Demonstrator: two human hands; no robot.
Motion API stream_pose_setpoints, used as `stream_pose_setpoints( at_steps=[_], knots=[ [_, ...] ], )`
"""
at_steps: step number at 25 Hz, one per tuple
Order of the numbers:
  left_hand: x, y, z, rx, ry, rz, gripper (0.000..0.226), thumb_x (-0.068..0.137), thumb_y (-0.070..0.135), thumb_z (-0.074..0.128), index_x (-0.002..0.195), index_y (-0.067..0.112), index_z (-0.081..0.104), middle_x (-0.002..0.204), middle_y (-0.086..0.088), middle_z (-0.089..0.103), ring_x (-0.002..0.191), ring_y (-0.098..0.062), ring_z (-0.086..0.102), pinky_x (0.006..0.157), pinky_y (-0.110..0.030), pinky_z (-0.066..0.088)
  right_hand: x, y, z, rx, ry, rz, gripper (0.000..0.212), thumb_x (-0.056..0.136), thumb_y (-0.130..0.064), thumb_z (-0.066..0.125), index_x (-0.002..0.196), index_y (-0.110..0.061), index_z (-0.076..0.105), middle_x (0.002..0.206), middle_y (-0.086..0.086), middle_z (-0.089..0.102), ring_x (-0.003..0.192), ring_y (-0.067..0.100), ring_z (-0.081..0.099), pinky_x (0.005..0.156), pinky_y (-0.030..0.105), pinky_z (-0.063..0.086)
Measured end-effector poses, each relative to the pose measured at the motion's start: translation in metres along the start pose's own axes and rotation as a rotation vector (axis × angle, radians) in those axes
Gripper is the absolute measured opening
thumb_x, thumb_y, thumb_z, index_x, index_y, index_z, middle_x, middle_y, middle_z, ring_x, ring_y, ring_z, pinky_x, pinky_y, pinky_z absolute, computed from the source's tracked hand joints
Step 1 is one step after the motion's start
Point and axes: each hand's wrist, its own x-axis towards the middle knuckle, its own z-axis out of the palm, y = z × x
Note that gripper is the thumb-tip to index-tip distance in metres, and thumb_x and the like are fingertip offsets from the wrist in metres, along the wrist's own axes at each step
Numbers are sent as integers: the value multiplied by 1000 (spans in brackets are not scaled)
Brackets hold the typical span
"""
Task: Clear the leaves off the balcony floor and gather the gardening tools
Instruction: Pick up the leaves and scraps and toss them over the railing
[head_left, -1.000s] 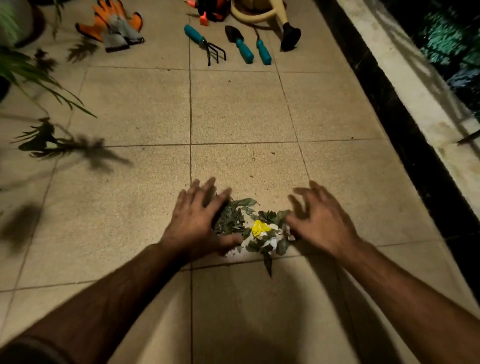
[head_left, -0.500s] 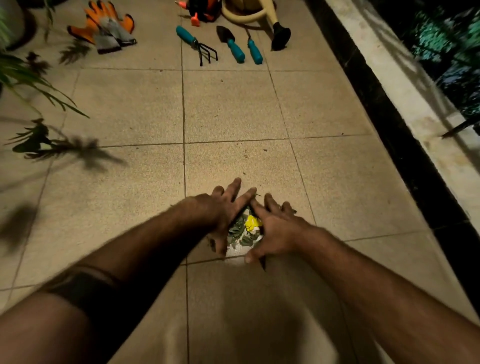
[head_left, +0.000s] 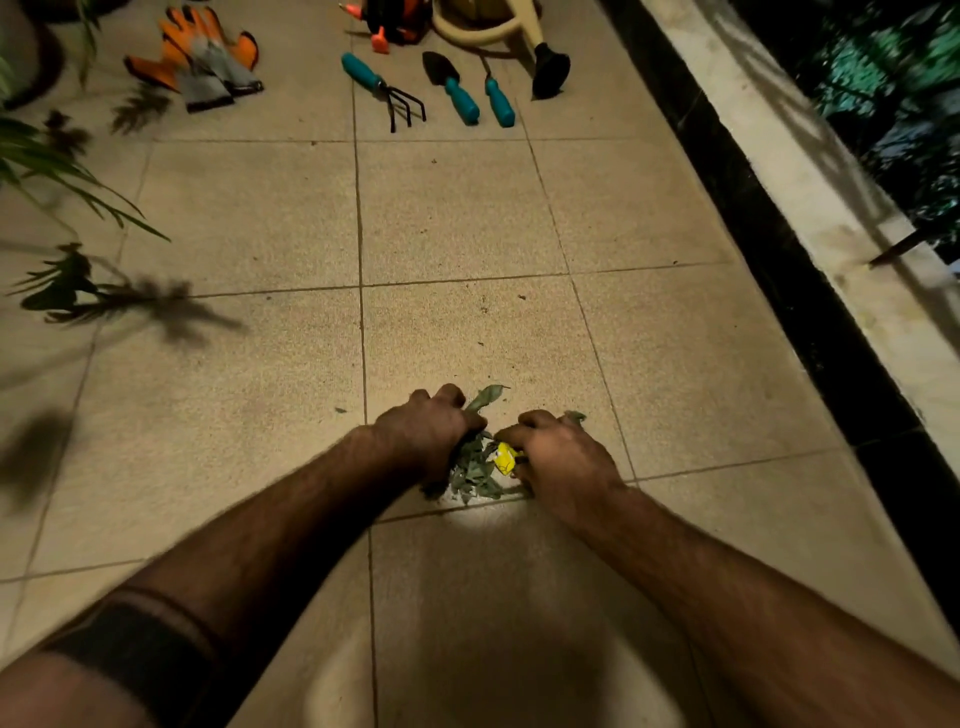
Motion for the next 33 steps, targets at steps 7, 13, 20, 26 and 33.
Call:
stream_pose_setpoints(
  at_steps=[7,13,20,26,33],
  knots=[
    [3,9,-7,-154,245,85,98,85,57,58,160,26,2,168,2,-1,153,-27,6,123,-48,15,15,28,-27,183,92,351,53,88,-27,66,138,-27,49,147,5,44,127,27,47,101,46,48],
    [-21,4,14,-78,246,60,78,84,57,56,151,27,33,155,-1,36,139,-22,32,118,-40,24,-5,11,-6,107,-9,159,66,91,-35,57,152,-28,33,159,2,31,144,26,31,116,48,34],
    [-24,8,46,-147,196,-74,96,86,72,49,158,31,1,168,-3,-2,153,-29,-4,123,-54,7,-5,-5,6,27,40,-1,44,100,-50,45,142,-35,44,163,-4,28,152,21,19,123,46,19],
    [-47,-18,33,-300,231,-475,140,64,80,68,156,18,-18,163,-10,-22,151,-37,-12,120,-55,7,-35,34,-5,191,-80,472,96,74,-58,77,148,-20,30,143,13,35,130,33,41,101,48,48],
    [-41,7,31,-540,265,-275,88,82,42,70,154,19,26,156,-7,25,138,-28,26,112,-43,34,-16,10,-3,392,4,404,87,77,-16,83,147,-11,31,139,13,36,118,26,48,90,31,50]
  ],
)
